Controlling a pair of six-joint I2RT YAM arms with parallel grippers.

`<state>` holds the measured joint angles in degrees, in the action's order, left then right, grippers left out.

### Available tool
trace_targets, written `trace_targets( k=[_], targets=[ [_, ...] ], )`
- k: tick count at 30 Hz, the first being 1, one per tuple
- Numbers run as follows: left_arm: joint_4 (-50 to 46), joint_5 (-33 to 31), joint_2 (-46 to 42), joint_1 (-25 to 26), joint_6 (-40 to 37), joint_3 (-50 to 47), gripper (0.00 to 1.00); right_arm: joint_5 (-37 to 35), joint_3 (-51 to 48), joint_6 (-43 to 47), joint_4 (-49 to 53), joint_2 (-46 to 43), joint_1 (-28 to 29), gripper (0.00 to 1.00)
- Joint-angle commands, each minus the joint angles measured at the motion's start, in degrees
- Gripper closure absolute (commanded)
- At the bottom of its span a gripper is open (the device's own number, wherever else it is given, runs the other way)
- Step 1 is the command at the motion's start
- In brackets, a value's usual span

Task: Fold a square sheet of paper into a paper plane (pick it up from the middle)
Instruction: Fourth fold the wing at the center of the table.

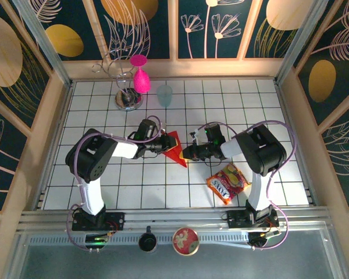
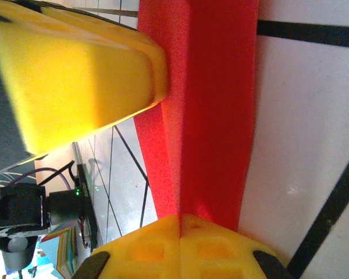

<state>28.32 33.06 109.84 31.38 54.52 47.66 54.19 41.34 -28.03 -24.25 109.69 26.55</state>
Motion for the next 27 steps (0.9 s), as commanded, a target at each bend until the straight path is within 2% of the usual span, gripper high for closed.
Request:
trace_targets(
  k=[1, 11, 19, 27],
  targets=[
    [1.1, 1.2, 1.0, -0.2, -0.5, 1.2, 0.85, -1.7, -0.9, -0.3, 2.7, 1.8, -1.3, 0.94],
    [-0.4, -0.3, 0.7, -0.2, -1.2, 0.6, 0.86, -2.3, -0.8, -0.4, 4.0, 1.2, -1.3, 0.90],
    [-0.7, -0.7, 0.2, -0.1, -1.3, 0.2, 0.87, -0.2, -0.6, -1.1, 5.2, -3.0, -1.3, 0.83],
    [-0.7, -0.7, 0.1, -0.1, -1.2, 0.1, 0.87, 0.8, -0.4, 1.6, 9.6, -5.9, -1.2, 0.81]
  ],
)
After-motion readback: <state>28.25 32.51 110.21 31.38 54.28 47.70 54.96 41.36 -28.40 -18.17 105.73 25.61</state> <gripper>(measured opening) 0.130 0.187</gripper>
